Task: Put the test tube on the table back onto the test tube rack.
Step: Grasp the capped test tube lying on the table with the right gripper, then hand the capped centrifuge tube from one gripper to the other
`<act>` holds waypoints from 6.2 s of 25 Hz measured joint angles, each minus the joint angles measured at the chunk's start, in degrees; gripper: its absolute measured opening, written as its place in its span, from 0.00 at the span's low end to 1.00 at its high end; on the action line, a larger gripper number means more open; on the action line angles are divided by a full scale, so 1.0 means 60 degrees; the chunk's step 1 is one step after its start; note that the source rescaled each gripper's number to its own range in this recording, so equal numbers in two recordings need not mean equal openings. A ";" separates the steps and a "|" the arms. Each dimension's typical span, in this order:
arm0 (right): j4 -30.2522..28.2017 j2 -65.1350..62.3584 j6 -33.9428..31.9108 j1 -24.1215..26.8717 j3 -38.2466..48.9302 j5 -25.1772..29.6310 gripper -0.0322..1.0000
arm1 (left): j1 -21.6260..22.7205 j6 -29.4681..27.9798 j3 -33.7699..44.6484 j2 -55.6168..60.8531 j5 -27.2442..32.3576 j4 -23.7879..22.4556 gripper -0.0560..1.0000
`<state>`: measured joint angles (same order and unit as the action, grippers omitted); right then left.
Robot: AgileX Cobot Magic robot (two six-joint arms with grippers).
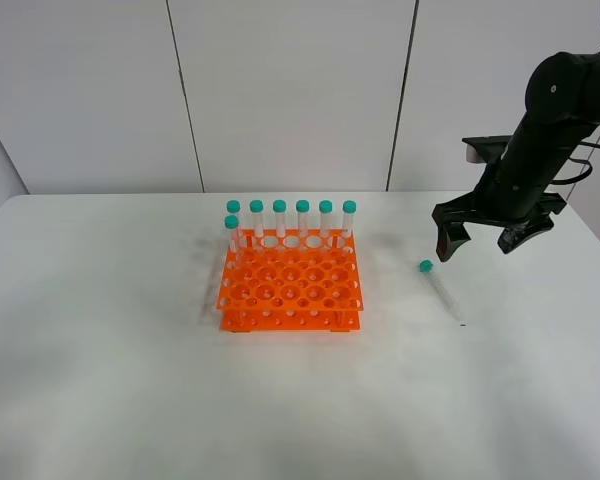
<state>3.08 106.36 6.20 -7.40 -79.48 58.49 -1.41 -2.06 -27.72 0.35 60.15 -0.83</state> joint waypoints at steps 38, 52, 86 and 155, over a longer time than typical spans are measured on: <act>-0.0322 0.2725 -0.0439 0.0055 -0.0007 -0.1666 0.94 | 0.0000 0.0008 0.0000 0.0000 0.0000 0.0000 0.96; -0.0300 0.2990 -0.0439 0.0055 -0.0007 -0.1787 0.92 | 0.0000 0.0008 0.0000 0.0000 0.0000 0.0000 0.96; -0.0513 -0.3250 -0.0154 0.0055 0.0622 0.0462 0.06 | 0.0000 0.0008 0.0000 0.0006 0.0000 0.0000 0.96; 0.8425 -0.5113 1.0286 -0.2385 0.5005 -0.2790 0.06 | 0.0000 0.1848 -0.3181 -0.7664 -0.4165 0.3741 0.96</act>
<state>53.63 75.68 67.92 -21.71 -49.45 41.75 -1.41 9.02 -46.80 -45.63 35.16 21.61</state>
